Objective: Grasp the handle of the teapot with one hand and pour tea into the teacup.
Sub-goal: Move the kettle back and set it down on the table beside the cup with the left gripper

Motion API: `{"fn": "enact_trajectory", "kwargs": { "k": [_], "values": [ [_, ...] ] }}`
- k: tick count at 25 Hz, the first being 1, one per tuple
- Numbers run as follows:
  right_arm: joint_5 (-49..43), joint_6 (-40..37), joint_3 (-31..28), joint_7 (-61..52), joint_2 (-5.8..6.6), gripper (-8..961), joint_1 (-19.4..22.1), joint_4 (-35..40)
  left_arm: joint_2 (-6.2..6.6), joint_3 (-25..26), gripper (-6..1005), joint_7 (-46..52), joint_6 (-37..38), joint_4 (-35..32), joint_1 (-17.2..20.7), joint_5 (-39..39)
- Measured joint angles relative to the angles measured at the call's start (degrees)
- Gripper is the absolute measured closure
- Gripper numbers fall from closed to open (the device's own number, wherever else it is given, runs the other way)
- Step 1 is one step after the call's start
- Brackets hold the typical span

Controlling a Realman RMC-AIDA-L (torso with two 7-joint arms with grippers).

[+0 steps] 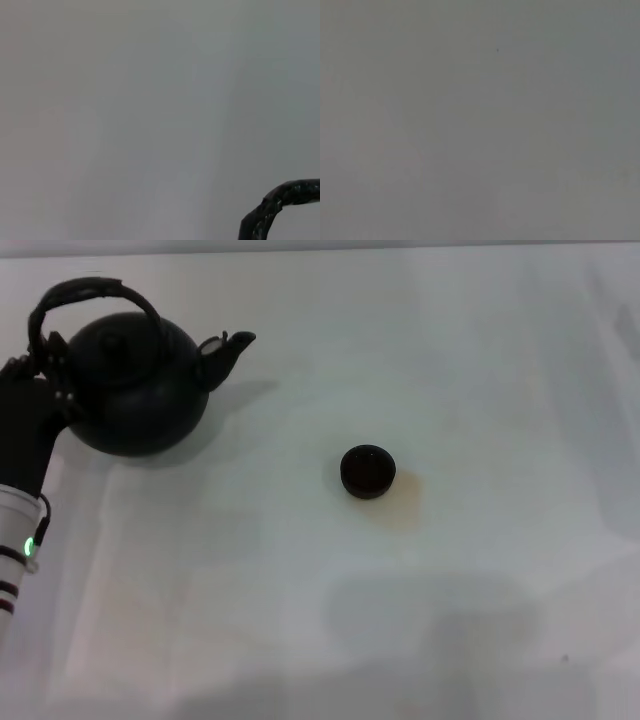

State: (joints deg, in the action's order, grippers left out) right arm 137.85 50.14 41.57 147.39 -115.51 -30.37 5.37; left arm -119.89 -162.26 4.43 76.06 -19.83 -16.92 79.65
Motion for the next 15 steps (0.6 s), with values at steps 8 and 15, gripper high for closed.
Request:
{"fn": "enact_trajectory", "kwargs": {
  "k": [8,15],
  "values": [
    [-0.05,0.06,0.00,0.00,-0.19,107,-0.04,-0.36,0.09,0.00,838,-0.01,-5.94,0.65,-2.32,0.23],
    [-0.05,0.15,0.00,-0.07,-0.32,107,-0.04,-0.54,0.18,-0.40,826,-0.03,-8.23,1.41,-4.37,-0.21]
  ]
}}
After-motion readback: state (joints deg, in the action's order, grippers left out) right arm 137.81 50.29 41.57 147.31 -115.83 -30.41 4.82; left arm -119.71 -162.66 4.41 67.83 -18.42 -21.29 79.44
